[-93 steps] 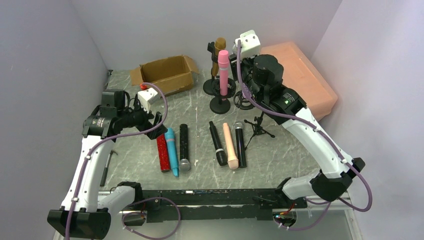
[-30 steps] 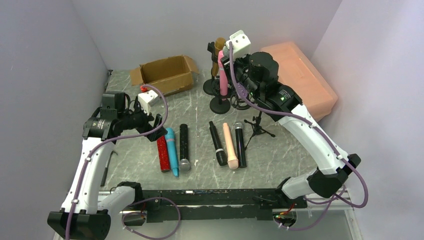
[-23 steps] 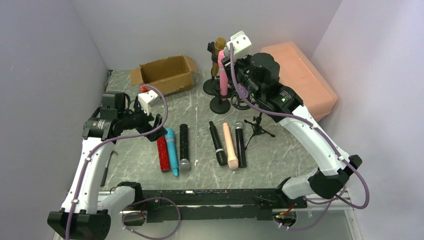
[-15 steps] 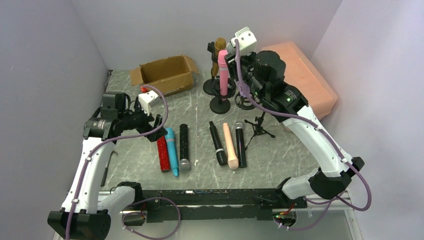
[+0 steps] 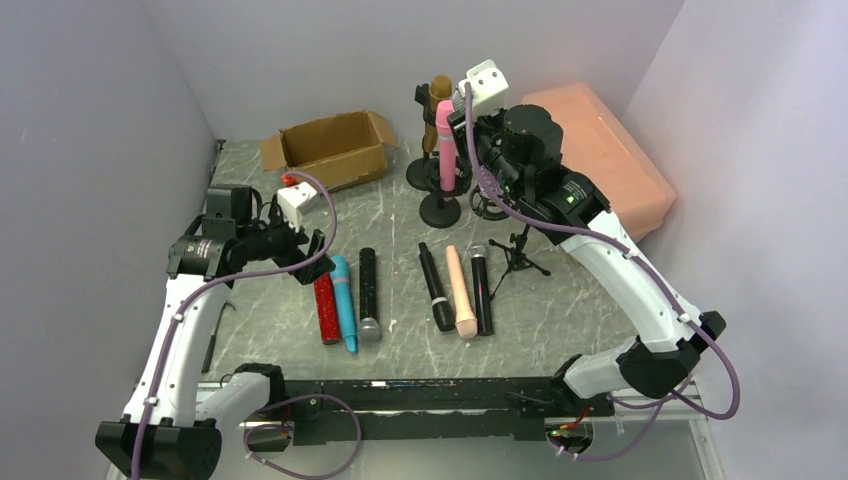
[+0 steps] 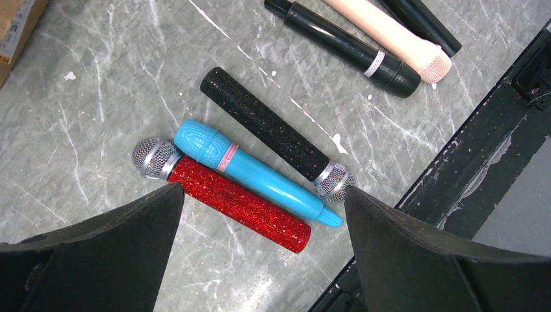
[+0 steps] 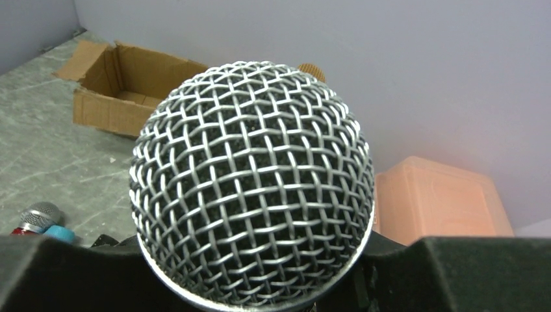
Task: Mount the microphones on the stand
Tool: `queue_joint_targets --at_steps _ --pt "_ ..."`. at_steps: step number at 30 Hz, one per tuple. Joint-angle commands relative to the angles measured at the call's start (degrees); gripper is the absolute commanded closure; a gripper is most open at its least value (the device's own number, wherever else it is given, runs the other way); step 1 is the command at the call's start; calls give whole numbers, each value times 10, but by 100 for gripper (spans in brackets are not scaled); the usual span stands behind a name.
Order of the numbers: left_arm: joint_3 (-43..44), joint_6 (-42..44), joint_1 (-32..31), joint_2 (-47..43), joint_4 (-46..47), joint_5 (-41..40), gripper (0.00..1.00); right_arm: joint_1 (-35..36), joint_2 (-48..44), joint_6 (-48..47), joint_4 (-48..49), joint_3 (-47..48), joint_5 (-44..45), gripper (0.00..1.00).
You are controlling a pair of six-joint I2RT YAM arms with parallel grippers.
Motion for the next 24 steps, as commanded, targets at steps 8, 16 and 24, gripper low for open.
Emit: queue_joint_targets --at_steps 8,16,24 --pt "1 6 -1 -6 1 14 1 -4 -28 -7 40 -37 38 100" --pt "2 -3 -1 -2 6 21 1 -5 -46 -4 35 -49 72 100" --pt "8 -7 -1 4 5 25 1 -5 -56 7 23 -59 70 100"
